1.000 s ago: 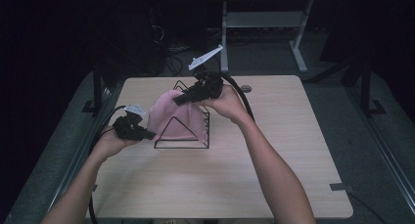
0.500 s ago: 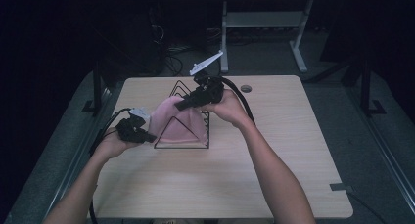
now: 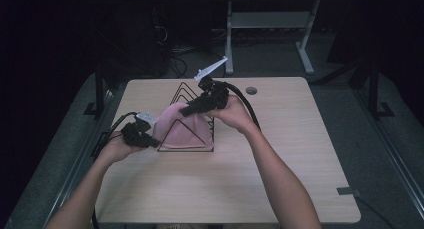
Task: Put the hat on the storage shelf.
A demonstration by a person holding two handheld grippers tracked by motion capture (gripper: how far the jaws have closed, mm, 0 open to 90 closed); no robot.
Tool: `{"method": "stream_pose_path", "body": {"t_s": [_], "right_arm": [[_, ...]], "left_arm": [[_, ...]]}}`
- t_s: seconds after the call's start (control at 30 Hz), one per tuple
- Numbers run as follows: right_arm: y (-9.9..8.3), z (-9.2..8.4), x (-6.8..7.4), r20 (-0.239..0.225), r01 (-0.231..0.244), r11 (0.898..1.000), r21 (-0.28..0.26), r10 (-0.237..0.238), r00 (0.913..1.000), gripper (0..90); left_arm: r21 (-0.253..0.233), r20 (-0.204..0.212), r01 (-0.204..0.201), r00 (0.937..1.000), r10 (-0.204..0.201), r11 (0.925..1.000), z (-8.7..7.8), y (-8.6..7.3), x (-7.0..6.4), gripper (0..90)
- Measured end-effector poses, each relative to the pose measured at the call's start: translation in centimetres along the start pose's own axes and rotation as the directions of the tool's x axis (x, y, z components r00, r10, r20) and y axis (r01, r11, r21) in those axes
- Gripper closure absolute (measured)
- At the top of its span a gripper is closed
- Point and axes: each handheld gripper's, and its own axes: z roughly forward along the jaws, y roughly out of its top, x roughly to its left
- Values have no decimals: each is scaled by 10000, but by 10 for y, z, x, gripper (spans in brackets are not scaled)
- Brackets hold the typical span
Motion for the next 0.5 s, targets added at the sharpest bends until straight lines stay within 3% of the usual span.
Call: {"method": "stream_pose_path", "body": {"t_s": [0.2,0.5], "right_arm": [[-3,6,-1,53,-18,9997,241,17,10000,693],[-6,7,-2,56,-81,9997,216,80,10000,662]], "left_arm": [[3,48,246,9997,-246,9997,3,-9,4,824],[267,60,300,9995,-302,9992,8,-10,7,824]]}}
